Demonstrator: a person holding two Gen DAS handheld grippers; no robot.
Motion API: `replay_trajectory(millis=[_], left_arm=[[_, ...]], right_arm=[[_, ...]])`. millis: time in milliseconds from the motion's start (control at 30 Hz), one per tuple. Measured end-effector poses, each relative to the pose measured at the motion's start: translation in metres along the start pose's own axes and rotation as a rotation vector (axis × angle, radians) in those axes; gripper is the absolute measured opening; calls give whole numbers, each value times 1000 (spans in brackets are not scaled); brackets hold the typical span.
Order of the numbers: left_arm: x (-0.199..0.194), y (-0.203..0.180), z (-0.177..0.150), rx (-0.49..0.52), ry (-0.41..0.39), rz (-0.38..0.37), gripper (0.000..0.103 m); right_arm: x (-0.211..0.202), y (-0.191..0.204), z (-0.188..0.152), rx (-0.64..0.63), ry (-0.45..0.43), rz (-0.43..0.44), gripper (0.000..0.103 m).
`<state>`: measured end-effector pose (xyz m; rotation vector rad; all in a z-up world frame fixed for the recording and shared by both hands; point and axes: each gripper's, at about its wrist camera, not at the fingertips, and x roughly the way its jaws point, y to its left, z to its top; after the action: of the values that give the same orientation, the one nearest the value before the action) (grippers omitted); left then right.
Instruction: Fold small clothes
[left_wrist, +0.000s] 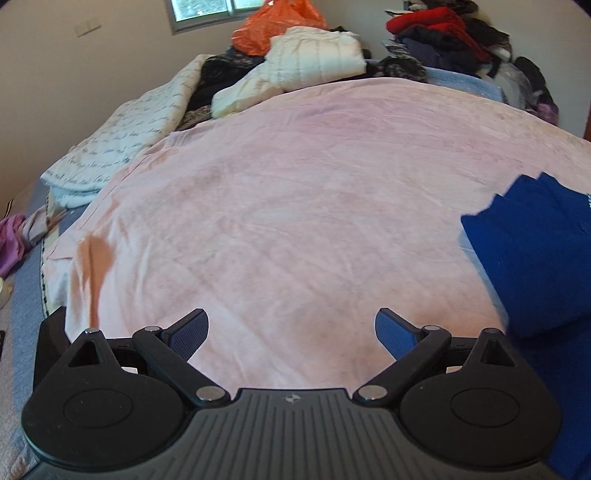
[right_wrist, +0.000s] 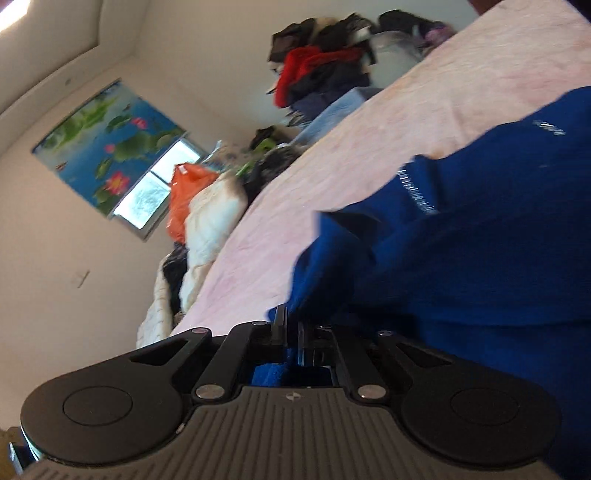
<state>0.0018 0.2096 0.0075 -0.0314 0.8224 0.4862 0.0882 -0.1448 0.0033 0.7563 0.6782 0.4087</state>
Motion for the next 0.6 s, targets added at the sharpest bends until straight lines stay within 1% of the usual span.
replay_trajectory(millis=[67,167,233,267,300,333,367,400,433,467,500,567,600], left_arm=[[-3,-21,-1,50,-5,-25,98],[-10,-47,-3,110,-21,-71,98],[-15,-60,-5,149,-33,-89,98],[-16,-65,-6,162,-36,-93,98],[-17,-69,-7,171,-37,-100,98],[-17,-72,-7,180,-34,-107,98],[-17,-74,-7,185,-30,-114,98],[-16,-76,-8,188,-26,-117,98],[-15,-77,-8,190,-21,-118,98],[-14,-78,-8,193,-18,-118,98],[-14,-80,-8,195,-16,-118,98],[-15,-80,-7,192,-18,-118,98],[-14,-80,-6,189,-21,-119,98]], right_arm=[[-5,-15,-3,-4,3,-51,8],[2,-18,-10,-31,19,-84,18],[4,-16,-11,-23,13,-79,26],[2,-17,-12,-4,6,-70,33],[1,-18,-8,24,-3,-58,38],[2,-23,-6,64,-11,-43,40],[3,-29,-5,110,-16,-30,48],[2,-35,-2,168,-22,-12,50],[5,-42,0,222,-22,5,50],[9,-47,1,258,-16,24,41],[13,-48,3,266,-9,22,32],[19,-40,8,223,8,-12,11],[21,-33,12,194,8,-12,11]])
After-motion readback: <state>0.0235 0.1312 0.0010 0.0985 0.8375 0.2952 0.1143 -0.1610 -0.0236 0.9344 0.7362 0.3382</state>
